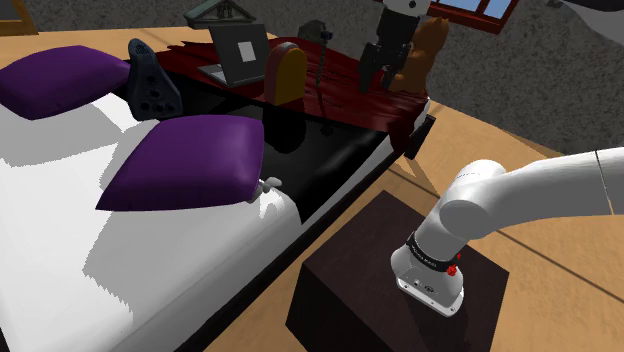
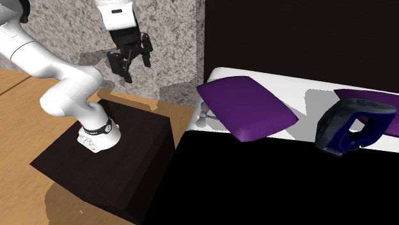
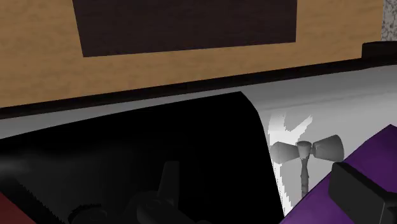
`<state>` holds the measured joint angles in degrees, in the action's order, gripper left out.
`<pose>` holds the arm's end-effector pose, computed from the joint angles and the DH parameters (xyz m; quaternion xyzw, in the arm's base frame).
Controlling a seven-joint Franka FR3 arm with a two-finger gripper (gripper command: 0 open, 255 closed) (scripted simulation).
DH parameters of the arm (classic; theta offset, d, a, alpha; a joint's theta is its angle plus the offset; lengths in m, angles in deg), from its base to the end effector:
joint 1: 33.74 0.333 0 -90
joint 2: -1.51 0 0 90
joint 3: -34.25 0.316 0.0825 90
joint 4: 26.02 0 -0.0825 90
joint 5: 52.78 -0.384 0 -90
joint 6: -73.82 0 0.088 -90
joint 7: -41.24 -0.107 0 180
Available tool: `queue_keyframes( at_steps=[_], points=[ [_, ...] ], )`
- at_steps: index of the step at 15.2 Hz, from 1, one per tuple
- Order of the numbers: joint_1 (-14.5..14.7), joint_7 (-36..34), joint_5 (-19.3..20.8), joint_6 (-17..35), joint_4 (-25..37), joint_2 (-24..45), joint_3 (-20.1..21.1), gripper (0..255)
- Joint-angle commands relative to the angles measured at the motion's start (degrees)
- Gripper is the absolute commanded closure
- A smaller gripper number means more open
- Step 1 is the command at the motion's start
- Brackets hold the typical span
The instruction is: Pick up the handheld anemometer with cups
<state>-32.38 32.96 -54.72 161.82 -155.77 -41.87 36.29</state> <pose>0.3111 0.0262 0.6213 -0.9988 0.0464 -0.0135 0.0060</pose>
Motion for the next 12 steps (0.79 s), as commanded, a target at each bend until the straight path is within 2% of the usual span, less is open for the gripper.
queue_keyframes(
  at_steps=[1, 12],
  points=[
    [0.0, 0.0, 0.0, 0.0, 0.0, 0.0, 0.0, 0],
    [7.9, 22.9, -1.6, 16.8, -2.2, 17.9, -4.2, 0]
  ],
)
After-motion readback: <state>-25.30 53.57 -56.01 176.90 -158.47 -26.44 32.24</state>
